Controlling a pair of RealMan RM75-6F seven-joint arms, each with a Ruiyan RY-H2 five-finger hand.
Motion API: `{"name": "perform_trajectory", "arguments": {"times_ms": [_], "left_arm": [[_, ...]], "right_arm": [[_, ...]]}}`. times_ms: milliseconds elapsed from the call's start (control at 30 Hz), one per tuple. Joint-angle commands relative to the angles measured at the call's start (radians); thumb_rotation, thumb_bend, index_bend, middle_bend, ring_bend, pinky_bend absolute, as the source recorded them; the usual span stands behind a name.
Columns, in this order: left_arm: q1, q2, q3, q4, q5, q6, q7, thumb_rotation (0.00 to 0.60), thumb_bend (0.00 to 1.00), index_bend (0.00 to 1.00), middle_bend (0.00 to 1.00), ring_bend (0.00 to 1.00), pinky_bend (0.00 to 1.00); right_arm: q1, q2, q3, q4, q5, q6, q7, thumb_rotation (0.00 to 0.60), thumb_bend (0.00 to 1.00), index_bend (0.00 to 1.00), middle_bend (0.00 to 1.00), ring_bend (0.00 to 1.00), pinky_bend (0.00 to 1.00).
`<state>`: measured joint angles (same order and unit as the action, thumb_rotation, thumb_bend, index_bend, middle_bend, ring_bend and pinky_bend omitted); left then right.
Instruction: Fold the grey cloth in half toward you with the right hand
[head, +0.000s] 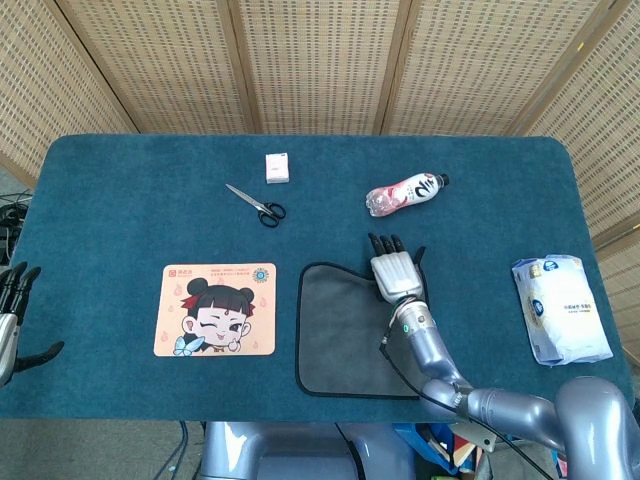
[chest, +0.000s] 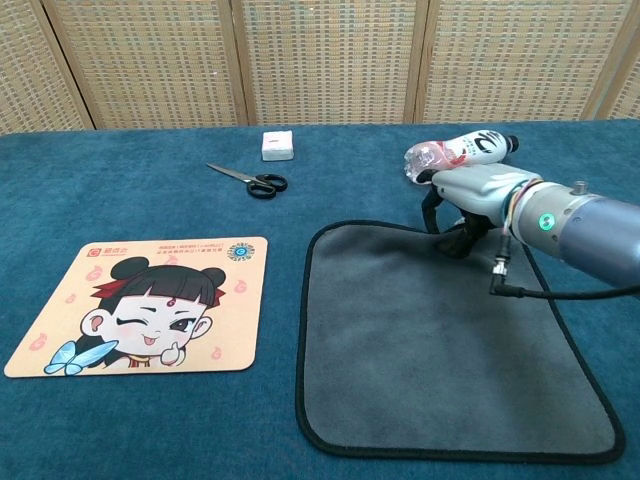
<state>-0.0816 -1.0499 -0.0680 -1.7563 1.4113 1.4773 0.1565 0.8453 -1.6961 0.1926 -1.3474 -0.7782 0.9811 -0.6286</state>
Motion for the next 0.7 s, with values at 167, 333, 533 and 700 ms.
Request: {"name": "perform_trajectory", "arguments": {"times_ms": [167, 333, 533, 700], "left_arm": [[0.004, 0.001, 0.010, -0.006, 0.025, 0.011, 0.003, 0.600, 0.15, 0.00, 0.00, 0.00, 0.00], [0.009, 0.003, 0.016, -0.011, 0.041, 0.021, 0.002, 0.600, 0.15, 0.00, 0.00, 0.00, 0.00], [0.016, 0.006, 0.025, -0.014, 0.065, 0.036, -0.001, 0.600, 0.15, 0.00, 0.00, 0.00, 0.00], [0.022, 0.009, 0.031, -0.016, 0.083, 0.048, -0.007, 0.600, 0.15, 0.00, 0.00, 0.00, 0.00]], "right_arm": [[-0.071, 0.067, -0.076, -0.139, -0.115, 0.076, 0.033, 0.600, 0.54, 0.59, 0.00, 0.00, 0.00], [-0.113, 0.100, -0.130, -0.223, -0.191, 0.127, 0.031, 0.600, 0.54, 0.59, 0.00, 0.00, 0.00], [-0.155, 0.117, -0.188, -0.286, -0.266, 0.175, 0.011, 0.600, 0.54, 0.59, 0.00, 0.00, 0.00], [-0.184, 0.125, -0.223, -0.306, -0.307, 0.196, 0.008, 0.600, 0.54, 0.59, 0.00, 0.00, 0.00]]}}
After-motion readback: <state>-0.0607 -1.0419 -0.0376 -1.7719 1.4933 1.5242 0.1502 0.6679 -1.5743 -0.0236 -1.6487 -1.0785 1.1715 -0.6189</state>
